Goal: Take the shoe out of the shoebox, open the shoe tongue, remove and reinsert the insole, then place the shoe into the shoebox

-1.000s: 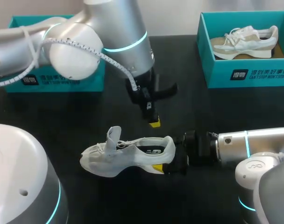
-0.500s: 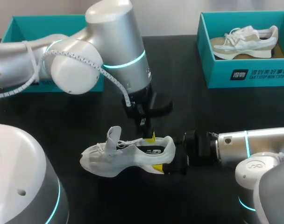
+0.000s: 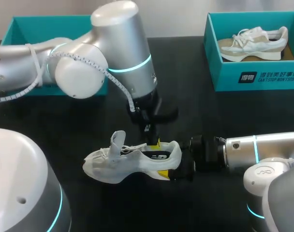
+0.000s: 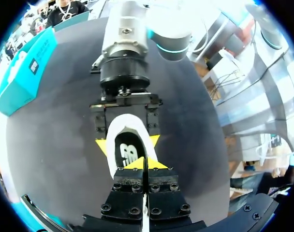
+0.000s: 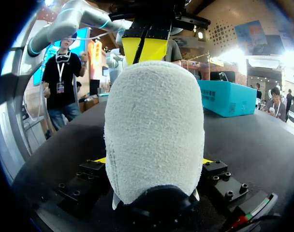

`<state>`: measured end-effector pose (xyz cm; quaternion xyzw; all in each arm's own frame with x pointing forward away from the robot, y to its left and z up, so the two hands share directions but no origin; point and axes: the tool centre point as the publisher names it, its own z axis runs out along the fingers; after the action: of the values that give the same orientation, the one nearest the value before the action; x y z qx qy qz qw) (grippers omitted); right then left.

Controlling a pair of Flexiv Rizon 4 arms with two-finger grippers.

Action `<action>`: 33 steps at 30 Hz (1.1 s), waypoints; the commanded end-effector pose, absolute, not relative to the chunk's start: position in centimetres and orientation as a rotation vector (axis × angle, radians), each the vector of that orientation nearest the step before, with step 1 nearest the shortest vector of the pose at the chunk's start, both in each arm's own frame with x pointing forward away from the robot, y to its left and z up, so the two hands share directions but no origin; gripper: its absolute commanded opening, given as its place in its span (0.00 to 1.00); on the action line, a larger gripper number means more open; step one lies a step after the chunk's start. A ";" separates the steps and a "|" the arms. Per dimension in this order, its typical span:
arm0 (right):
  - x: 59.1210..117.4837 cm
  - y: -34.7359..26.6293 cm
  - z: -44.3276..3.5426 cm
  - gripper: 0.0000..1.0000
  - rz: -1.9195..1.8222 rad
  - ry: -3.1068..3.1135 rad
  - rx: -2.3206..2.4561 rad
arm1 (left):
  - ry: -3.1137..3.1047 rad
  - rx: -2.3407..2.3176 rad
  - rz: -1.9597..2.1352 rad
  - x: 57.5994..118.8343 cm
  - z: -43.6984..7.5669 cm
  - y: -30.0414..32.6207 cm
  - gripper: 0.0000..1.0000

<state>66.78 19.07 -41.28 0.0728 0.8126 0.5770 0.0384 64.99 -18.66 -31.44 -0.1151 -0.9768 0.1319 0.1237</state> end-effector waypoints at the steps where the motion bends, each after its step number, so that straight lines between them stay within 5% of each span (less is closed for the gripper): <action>1: 66.8 19.1 -41.2 0.00 1.762 2.499 0.224 | -2.815 -0.352 0.374 65.7 -33.3 -19.2 0.00; 33: 66.8 19.1 -41.2 0.00 1.762 2.499 0.224 | -2.861 -0.316 0.189 65.2 -38.5 -15.8 0.00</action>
<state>66.78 19.09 -41.26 0.0727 0.8125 0.5771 0.0384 65.09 -16.36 -38.53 -0.1087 -0.9837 0.0646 0.1279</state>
